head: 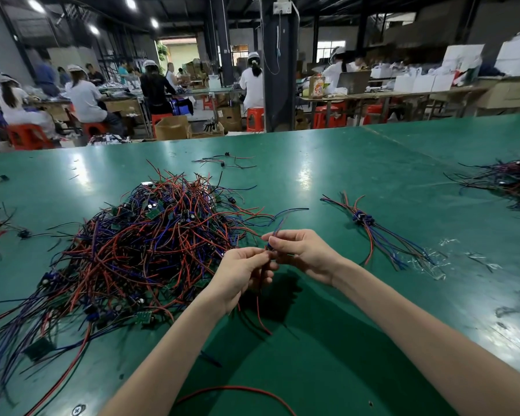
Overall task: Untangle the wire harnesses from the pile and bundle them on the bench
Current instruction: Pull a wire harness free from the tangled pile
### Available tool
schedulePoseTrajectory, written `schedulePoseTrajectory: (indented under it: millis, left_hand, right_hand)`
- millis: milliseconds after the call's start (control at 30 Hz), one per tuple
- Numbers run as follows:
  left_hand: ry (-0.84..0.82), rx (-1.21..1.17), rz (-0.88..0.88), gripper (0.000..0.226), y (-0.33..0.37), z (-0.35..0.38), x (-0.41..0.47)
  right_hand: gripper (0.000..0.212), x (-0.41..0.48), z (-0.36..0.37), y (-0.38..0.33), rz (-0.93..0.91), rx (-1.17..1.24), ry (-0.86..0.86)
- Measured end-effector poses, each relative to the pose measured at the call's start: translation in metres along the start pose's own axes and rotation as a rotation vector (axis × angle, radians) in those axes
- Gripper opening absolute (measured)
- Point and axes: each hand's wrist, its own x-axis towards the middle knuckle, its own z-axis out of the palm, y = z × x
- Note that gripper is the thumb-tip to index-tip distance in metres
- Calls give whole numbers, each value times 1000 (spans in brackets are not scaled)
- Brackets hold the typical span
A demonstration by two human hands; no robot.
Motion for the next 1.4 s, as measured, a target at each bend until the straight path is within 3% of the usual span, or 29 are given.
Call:
schedulePoseTrajectory:
  millis: [267,533,767,900,1400]
  left_hand:
    - [-1,75,39,18,-1,3,0]
    - [-2,76,83,20,-1,2,0]
    - [-12,107,102,19,-2,2,0]
    - [3,108,92,21,-3,1,0]
    - [-19,68,58,19,-5,7,-3]
  right_hand:
    - [8,-1,-1,-6,34,61,25]
    - [31,-2,-3,-8,72,181,-6]
    - [28,-2,-6,-8,134,174,-49]
    - [12,-1,-3,-6,101,98,17]
    - [10,0,-3,-5,25,124,113]
